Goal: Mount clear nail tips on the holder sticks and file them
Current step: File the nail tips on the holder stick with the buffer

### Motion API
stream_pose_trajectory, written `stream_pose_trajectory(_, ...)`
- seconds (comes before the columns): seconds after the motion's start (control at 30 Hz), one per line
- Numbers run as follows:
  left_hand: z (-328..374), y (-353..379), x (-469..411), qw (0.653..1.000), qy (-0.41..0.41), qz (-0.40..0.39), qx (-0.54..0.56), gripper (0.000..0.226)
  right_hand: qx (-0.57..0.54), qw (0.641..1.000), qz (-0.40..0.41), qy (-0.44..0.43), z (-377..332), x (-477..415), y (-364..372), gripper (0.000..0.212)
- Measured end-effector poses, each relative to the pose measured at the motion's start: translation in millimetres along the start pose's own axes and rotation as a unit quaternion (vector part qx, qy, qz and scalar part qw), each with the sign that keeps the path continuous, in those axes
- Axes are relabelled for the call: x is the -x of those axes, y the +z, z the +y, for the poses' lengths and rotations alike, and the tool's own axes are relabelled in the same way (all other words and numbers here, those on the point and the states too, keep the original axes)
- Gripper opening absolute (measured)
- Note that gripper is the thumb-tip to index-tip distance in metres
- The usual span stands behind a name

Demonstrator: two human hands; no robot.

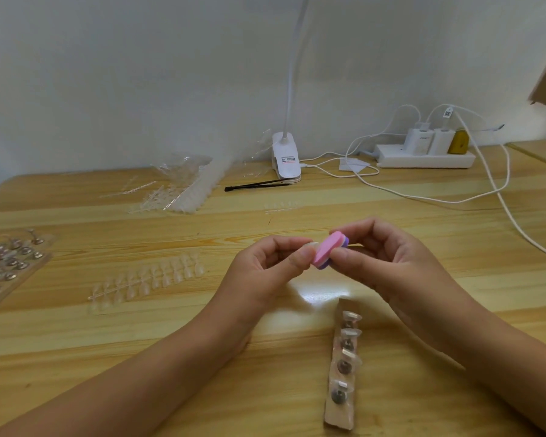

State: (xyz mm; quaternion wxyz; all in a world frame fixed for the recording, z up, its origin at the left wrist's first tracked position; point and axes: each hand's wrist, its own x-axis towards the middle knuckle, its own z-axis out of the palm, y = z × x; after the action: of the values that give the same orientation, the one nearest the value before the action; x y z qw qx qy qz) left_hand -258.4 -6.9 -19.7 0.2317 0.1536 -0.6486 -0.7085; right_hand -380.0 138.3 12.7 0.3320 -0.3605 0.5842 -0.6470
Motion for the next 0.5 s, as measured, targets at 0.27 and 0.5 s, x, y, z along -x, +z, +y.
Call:
stream_pose_trajectory(0.27,0,-1,0,1.000,-0.001,0.007,-0.004,0.029,0.000,1.000,-0.010,0.001,2,-1,-4,0.037)
stream_pose_trajectory(0.5,1,0,2,1.000,0.016,-0.019,-0.020,0.029,0.021,0.999,-0.038,-0.017,1,-3,-10,0.031)
